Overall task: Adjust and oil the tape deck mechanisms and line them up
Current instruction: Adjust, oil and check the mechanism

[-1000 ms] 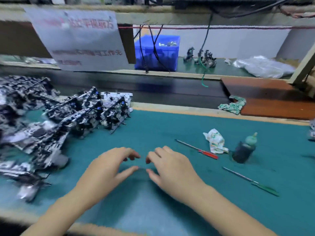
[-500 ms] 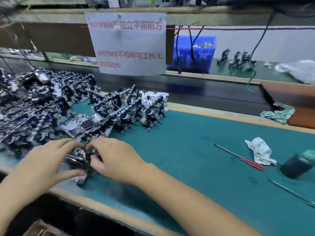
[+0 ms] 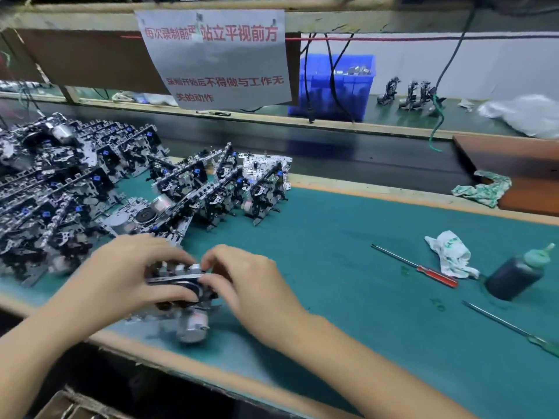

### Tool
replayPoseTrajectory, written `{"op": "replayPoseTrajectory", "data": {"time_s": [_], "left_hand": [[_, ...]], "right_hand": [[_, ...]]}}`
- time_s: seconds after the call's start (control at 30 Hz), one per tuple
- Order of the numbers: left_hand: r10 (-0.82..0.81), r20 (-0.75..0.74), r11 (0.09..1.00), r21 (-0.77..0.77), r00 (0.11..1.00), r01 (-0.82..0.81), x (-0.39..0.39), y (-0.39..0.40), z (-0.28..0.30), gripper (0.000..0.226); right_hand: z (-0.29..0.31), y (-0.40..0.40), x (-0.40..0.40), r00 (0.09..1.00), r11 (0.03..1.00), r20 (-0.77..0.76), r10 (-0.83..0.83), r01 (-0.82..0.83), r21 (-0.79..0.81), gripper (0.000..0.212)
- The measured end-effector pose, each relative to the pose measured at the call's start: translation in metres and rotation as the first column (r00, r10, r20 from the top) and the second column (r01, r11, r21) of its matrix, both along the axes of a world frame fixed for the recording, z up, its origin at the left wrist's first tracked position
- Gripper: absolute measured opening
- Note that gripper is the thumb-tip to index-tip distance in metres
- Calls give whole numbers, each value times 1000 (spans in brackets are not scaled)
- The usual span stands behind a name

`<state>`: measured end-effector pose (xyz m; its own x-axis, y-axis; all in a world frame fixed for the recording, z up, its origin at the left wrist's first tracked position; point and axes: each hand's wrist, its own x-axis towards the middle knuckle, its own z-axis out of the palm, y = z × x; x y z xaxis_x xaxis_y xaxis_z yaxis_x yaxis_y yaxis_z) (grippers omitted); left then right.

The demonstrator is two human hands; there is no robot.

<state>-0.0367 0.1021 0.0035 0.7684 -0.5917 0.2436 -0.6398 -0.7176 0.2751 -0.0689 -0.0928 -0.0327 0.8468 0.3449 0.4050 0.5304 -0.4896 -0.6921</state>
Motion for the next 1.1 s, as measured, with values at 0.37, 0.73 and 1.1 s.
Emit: {"op": "replayPoseTrajectory", "data": {"time_s": [0.37,0.73,1.1], "left_hand": [[-414,198,895,-88,888,437,-2,-223,-9,43],[-410,653,795,-88,637,600,-40,-259,-101,46],[-364,-173,909,-280,915,309,-23,-231,-97,115]], "right_hand": [[-15,-187,-74,825,826,69,-561,554,101,10],[-63,-258,-125,815,781,386,-432,552,-292,15],[-66,-260,-125,809,759,219,-546,588,-279,10]]}}
